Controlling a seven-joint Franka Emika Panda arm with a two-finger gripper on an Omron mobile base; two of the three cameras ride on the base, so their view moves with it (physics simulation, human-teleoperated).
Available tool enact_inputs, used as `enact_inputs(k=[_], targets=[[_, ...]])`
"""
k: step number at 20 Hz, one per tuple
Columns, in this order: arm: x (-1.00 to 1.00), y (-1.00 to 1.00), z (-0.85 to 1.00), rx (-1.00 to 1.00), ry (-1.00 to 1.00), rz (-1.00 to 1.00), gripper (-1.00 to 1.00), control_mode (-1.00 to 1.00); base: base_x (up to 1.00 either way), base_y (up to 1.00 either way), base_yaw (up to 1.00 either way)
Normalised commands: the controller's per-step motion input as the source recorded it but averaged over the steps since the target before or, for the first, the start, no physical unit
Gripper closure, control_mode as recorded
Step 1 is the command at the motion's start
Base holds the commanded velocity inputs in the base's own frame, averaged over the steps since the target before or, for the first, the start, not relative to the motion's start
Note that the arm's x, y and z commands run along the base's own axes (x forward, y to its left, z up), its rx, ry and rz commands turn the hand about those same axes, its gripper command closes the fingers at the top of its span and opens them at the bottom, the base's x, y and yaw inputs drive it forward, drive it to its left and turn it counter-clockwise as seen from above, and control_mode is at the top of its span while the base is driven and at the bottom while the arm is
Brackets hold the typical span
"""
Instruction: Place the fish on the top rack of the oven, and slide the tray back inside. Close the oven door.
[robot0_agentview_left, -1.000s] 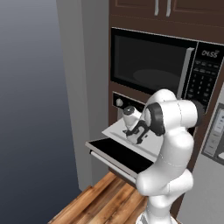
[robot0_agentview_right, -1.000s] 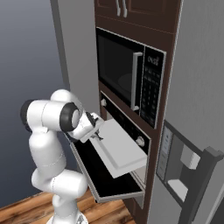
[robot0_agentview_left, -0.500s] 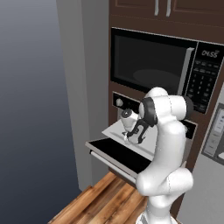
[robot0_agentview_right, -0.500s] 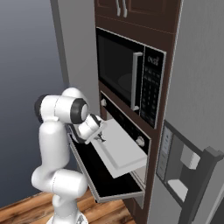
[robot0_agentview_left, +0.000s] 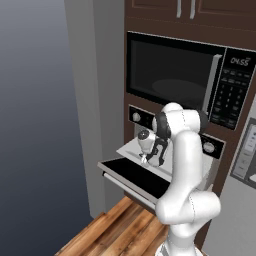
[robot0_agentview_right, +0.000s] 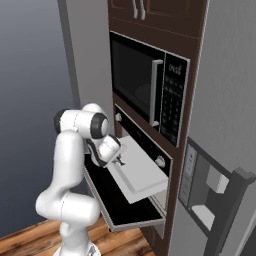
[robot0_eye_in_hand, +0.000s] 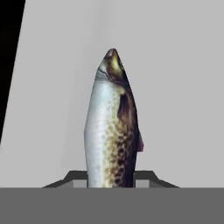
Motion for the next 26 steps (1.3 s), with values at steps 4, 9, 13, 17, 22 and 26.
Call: enact_inputs(k=[4,9,13,17,22,26], targets=[[0.48,-0.07,-0.42,0.00,0.04,0.00,1.00,-1.00,0.00,0.00,0.00],[0.43,0.00,-0.31,0.00,0.04,-0.01,-1.00,-1.00,0.00,0.00,0.00],[-0.21,0.46,-0.11,0.00,0.00,-0.02,-1.00,-1.00,0.00,0.00,0.00],[-0.35,0.41,0.02,0.00,0.00,-0.08,-1.00,-1.00,0.00,0.00,0.00],[-0.36,0.37,0.39,0.00,-0.01,-0.13,-1.00,-1.00,0.00,0.00,0.00],[-0.67,0.45,0.87,0.00,0.00,-0.12,-1.00,-1.00,0.00,0.00,0.00]])
